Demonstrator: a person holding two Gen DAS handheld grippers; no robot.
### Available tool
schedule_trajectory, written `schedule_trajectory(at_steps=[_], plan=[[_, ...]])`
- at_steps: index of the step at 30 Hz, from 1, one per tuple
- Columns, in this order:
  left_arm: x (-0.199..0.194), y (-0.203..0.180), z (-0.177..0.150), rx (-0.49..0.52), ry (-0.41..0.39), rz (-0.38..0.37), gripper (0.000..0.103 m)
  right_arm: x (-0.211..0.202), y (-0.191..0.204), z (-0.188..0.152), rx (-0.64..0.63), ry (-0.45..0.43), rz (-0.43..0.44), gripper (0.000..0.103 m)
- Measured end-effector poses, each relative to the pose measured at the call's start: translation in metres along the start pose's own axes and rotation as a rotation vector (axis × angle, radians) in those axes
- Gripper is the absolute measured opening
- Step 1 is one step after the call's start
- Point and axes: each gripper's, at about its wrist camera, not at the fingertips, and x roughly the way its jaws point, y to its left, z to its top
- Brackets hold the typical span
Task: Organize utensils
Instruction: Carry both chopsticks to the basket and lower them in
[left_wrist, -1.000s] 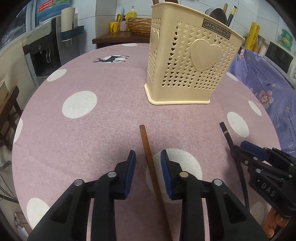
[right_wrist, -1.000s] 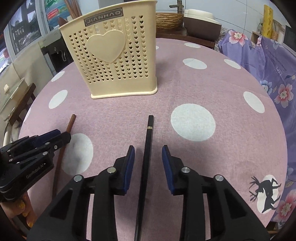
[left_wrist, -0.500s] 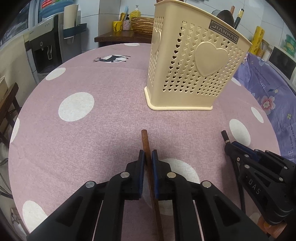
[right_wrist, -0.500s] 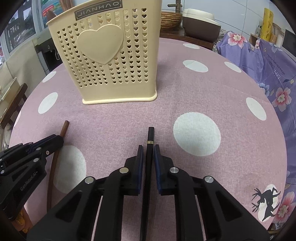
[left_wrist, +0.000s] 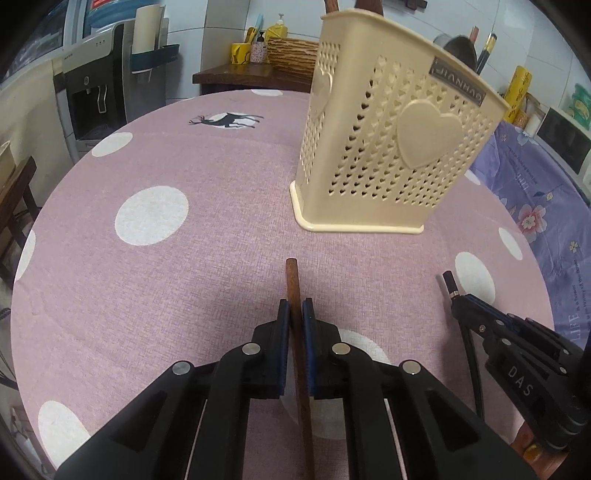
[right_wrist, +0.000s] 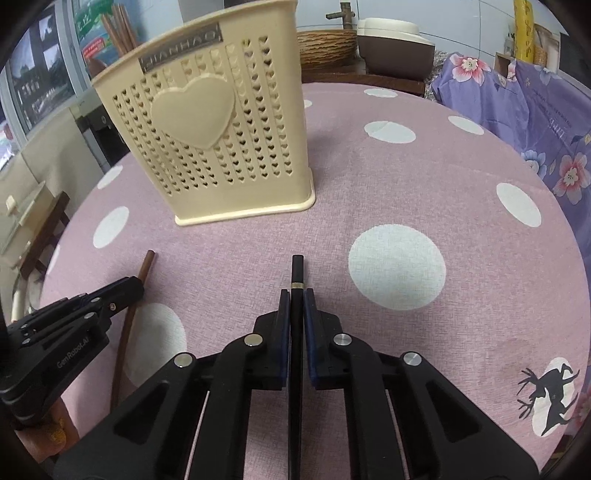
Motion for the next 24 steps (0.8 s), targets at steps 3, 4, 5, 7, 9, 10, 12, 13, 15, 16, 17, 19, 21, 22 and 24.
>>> schedule_trajectory(at_steps=[3,4,5,7,9,10,12,13,15,16,17,19,21,22,24], plan=[[-0.017,0.003,0.006,-0.015,-0.04,-0.043,0.008,-0.019,-0.003,0.005,0.016,-0.045,0.056,0.008],[-0.026,0.004,0.008,-0.018,-0.058,-0.062,0.008,-0.026,-0.003,0.006,0.019,-0.062,0.076,0.008],[-0.034,0.005,0.011,-0.02,-0.075,-0.078,0.008,-0.035,-0.004,0.008,0.021,-0.08,0.097,0.008],[-0.056,0.007,0.016,-0.024,-0.119,-0.111,0.008,-0.053,-0.005,0.013,0.02,-0.121,0.139,0.008],[-0.08,0.01,0.022,-0.026,-0.167,-0.145,0.008,-0.074,-0.006,0.018,0.02,-0.167,0.175,0.008],[-0.09,0.009,0.023,-0.02,-0.189,-0.153,0.008,-0.084,-0.007,0.021,0.02,-0.19,0.193,0.008],[-0.113,0.01,0.028,-0.004,-0.236,-0.169,0.008,-0.106,-0.007,0.026,0.014,-0.238,0.223,0.008],[-0.123,0.01,0.03,0.001,-0.258,-0.176,0.008,-0.117,-0.007,0.029,0.004,-0.265,0.232,0.008],[-0.139,0.01,0.035,0.01,-0.298,-0.185,0.008,-0.135,-0.004,0.032,-0.018,-0.308,0.232,0.008],[-0.146,0.011,0.037,0.013,-0.316,-0.188,0.008,-0.142,-0.003,0.035,-0.026,-0.323,0.23,0.008],[-0.15,0.01,0.039,0.015,-0.331,-0.189,0.008,-0.148,-0.002,0.038,-0.034,-0.336,0.227,0.008],[-0.155,0.009,0.042,0.025,-0.353,-0.187,0.008,-0.157,-0.002,0.041,-0.041,-0.349,0.224,0.008],[-0.157,0.008,0.045,0.03,-0.367,-0.189,0.008,-0.161,0.001,0.043,-0.054,-0.356,0.219,0.008],[-0.157,0.006,0.046,0.034,-0.369,-0.191,0.008,-0.163,0.003,0.043,-0.06,-0.359,0.216,0.008],[-0.157,0.004,0.046,0.043,-0.375,-0.19,0.008,-0.165,0.007,0.045,-0.079,-0.361,0.205,0.008]])
